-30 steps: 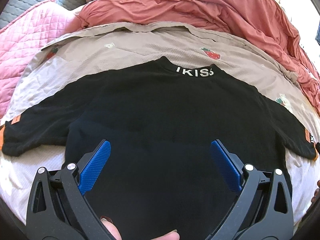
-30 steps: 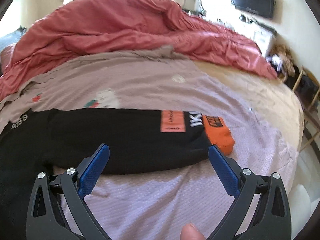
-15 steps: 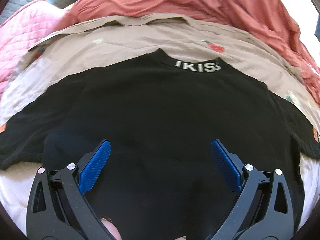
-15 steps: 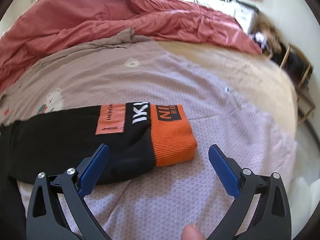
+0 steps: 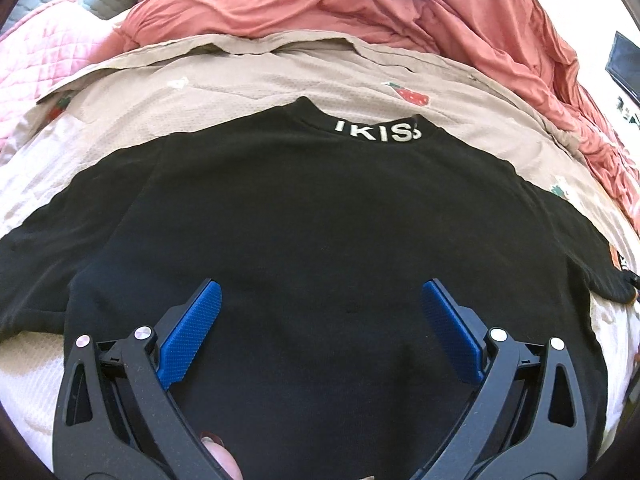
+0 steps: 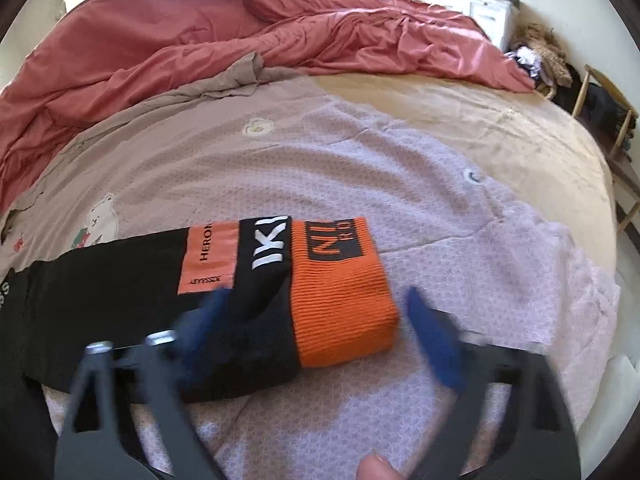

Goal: Fold small clothes
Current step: 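Grasp the orange cuff with the right gripper and lift it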

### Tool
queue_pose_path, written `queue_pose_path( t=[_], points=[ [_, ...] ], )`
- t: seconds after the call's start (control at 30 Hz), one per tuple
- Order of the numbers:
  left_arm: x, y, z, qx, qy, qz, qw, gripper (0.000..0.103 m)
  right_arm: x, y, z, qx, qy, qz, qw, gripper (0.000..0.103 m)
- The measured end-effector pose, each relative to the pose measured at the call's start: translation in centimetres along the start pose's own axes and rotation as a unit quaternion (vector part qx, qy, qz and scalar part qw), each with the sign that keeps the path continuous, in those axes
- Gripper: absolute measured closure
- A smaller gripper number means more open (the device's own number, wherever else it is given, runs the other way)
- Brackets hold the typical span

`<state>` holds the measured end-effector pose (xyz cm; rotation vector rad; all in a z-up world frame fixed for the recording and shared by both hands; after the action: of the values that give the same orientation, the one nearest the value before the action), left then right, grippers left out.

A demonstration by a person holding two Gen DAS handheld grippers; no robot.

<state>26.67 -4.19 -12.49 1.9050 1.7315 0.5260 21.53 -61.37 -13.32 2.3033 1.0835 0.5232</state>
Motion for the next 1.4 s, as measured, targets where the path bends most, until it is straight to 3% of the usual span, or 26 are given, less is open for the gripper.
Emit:
queue_pose_path(
  t=[0.1, 0.2, 0.23, 0.33, 0.47, 0.67, 0.87, 1.0, 1.23, 1.33, 1.4],
  points=[
    [-0.6, 0.0, 0.1, -0.001, 0.003, 0.013, 0.9999, 0.009, -0.3, -0.1, 0.3, 0.009, 0.013, 0.013, 1.0, 0.049],
    [-1.0, 0.0, 0.1, -0.002, 0.004, 0.026, 0.9997, 0.009, 0.2, 0.2, -0.5, -0.005, 0.031, 0.007, 0.999, 0.069],
    [-1.3, 0.0, 0.1, -0.003, 0.004, 0.031, 0.9995, 0.009, 0.6, 0.4, -0.8, -0.009, 0.039, 0.003, 0.999, 0.08],
    [-1.7, -0.1, 0.0, -0.003, 0.0, 0.036, 0.9993, 0.009, 2.1, 0.8, -2.4, -0.027, 0.069, -0.005, 0.997, 0.086],
    [-1.5, 0.0, -0.4, -0.007, -0.007, 0.025, 0.9996, 0.009, 6.0, 1.7, -5.7, -0.059, 0.114, -0.027, 0.991, 0.087],
    [-0.5, 0.3, -1.2, -0.014, -0.017, 0.001, 0.9998, 0.009, 17.5, 1.5, -12.2, -0.092, 0.227, -0.091, 0.965, 0.088],
    [1.0, 0.7, -1.9, -0.018, -0.026, -0.025, 0.9992, 0.009, 29.8, -2.7, -14.9, -0.053, 0.319, -0.16, 0.933, 0.088],
    [3.2, 1.1, -2.4, -0.023, -0.028, -0.06, 0.9976, 0.009, 36.0, -7.0, -14.9, -0.015, 0.352, -0.198, 0.915, 0.088],
    [8.0, 1.1, -2.5, -0.023, -0.017, -0.129, 0.9912, 0.009, 42.0, -14.7, -13.4, 0.043, 0.353, -0.27, 0.895, 0.082],
    [9.1, 1.2, -2.6, -0.026, -0.02, -0.15, 0.9882, 0.009, 42.5, -16.6, -14.3, 0.047, 0.369, -0.289, 0.882, 0.069],
    [9.2, 1.2, -2.7, -0.028, -0.022, -0.152, 0.9877, 0.009, 42.2, -16.6, -15.5, 0.041, 0.383, -0.29, 0.876, 0.066]
  ],
)
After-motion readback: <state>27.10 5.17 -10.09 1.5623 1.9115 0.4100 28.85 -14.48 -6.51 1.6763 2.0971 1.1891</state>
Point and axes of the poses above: each gripper's, at about its wrist camera, not at the fingertips, and z roughly the way its jaws point, x to its left, y to its top, the point moved 10 cm from there along z, roughly the way its jaws point, and after that the axes turned 6 degrees about z, right-handed, at the moved point
